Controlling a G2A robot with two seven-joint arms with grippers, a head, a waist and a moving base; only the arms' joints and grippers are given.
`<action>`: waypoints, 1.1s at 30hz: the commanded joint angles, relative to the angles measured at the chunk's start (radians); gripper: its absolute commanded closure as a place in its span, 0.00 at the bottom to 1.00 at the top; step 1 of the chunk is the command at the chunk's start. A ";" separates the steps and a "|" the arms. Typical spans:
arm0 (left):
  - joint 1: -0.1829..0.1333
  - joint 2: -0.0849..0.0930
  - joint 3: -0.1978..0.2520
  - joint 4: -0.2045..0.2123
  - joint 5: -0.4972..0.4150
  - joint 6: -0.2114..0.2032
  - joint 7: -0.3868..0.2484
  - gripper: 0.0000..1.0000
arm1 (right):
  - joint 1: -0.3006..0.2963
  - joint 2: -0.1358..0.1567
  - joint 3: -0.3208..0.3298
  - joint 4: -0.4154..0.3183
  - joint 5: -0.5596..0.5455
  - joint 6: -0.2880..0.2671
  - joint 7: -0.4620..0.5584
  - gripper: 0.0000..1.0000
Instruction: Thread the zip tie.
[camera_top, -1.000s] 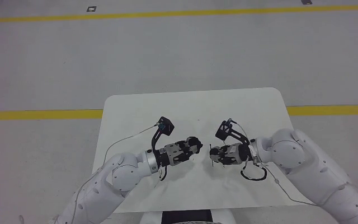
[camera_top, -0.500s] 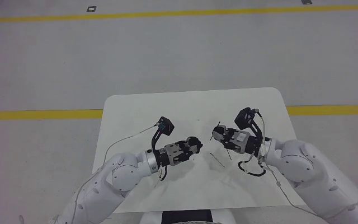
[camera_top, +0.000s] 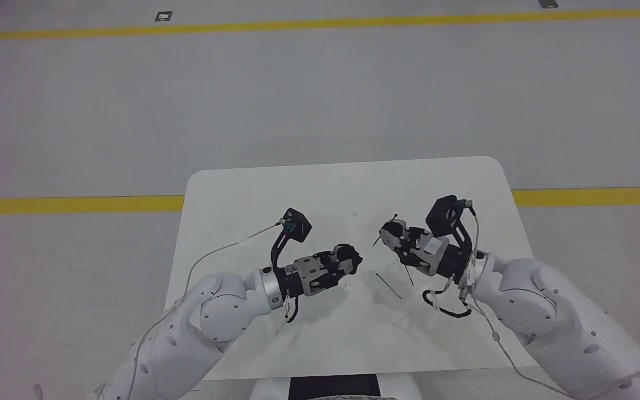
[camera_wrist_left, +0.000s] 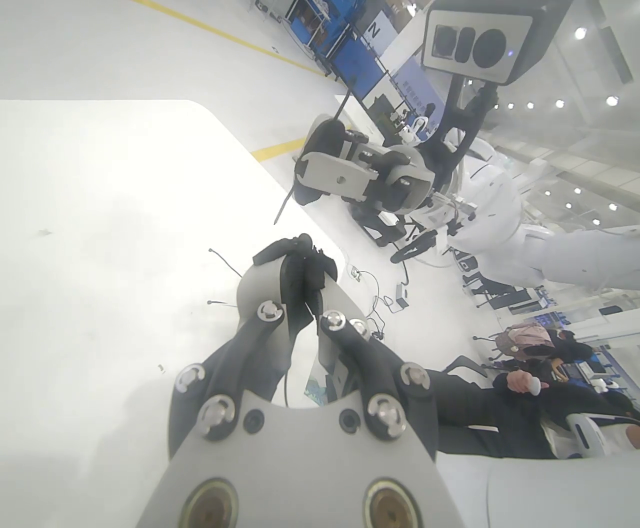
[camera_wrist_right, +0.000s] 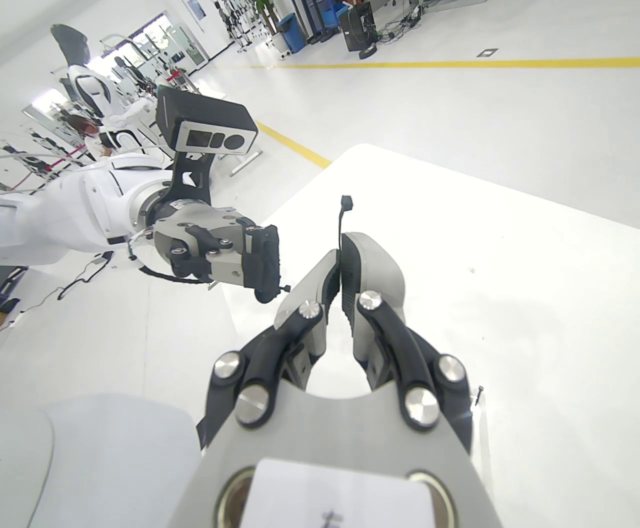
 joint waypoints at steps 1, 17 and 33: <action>0.001 -0.003 0.002 0.016 -0.030 0.000 0.024 1.00 | -0.002 -0.003 0.006 -0.012 -0.045 -0.001 -0.046 1.00; -0.017 -0.026 0.005 0.114 -0.439 0.000 0.101 1.00 | -0.033 -0.017 -0.035 -0.028 -0.128 -0.001 -0.205 1.00; -0.025 -0.036 -0.011 0.130 -0.484 0.000 0.057 1.00 | -0.015 -0.018 -0.040 -0.011 -0.113 -0.001 -0.217 1.00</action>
